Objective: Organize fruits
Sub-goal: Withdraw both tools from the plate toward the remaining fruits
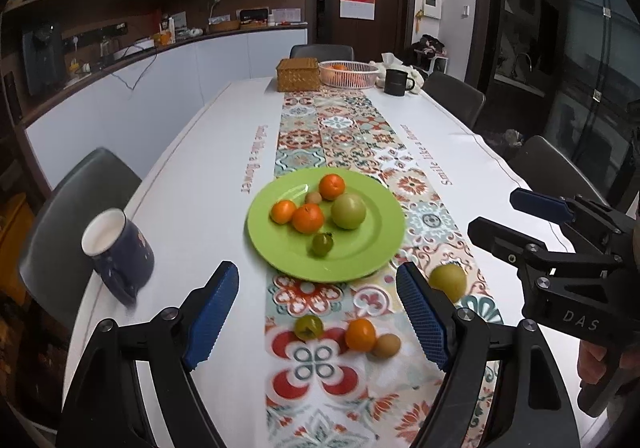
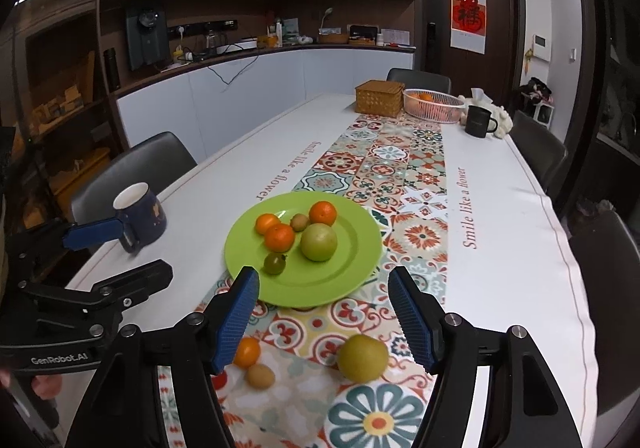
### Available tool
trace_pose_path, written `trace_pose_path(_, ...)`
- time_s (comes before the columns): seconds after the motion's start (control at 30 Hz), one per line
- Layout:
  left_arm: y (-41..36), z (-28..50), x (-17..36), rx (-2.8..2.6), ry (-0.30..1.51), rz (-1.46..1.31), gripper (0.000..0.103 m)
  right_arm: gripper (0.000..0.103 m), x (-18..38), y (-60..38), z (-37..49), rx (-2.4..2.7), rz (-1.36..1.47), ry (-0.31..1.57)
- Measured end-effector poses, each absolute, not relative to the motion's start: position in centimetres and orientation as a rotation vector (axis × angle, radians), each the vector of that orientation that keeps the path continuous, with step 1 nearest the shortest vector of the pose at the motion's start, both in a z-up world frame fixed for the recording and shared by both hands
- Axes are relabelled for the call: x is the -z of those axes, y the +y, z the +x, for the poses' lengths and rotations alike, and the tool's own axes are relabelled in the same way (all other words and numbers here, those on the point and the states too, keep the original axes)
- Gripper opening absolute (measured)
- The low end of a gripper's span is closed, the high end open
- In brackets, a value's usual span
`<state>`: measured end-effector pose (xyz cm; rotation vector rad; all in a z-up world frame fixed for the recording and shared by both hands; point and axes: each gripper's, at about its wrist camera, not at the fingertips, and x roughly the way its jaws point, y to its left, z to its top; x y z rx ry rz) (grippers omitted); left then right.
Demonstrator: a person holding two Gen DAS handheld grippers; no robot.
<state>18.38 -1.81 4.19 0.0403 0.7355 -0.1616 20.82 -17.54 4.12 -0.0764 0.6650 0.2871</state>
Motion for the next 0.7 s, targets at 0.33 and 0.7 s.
trace_pose_path(0.33,-4.0,17.1,-0.8,0.170,0.832,0.042,0.081,0.068,-1.5,-19.6,19.2,-0.289,-0.128,0.723)
trace_pose_path(0.7,-4.8,18.7,3.0,0.183,0.966,0.023,0.077,0.068,3.1,-20.6,20.4,-0.285,-0.118,0.863)
